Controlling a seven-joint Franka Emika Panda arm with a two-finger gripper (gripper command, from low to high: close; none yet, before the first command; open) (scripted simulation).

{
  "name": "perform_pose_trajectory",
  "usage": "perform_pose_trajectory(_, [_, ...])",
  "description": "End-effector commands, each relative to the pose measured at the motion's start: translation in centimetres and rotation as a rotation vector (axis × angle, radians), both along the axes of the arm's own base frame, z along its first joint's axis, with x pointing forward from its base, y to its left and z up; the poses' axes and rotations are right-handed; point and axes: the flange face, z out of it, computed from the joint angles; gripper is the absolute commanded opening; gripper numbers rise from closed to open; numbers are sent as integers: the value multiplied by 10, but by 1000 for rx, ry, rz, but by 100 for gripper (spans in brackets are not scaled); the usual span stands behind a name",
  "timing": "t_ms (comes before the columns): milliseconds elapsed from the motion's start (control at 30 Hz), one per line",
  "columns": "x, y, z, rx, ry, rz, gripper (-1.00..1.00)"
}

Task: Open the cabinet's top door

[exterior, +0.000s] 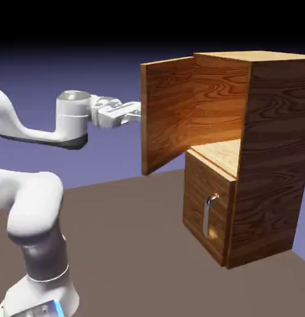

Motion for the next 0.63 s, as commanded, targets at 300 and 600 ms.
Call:
perform_pose_trajectory(300, [15,76,0,0,0,-301,-100])
perform_pose_trajectory(600, [34,118,0,1,0,-478,100])
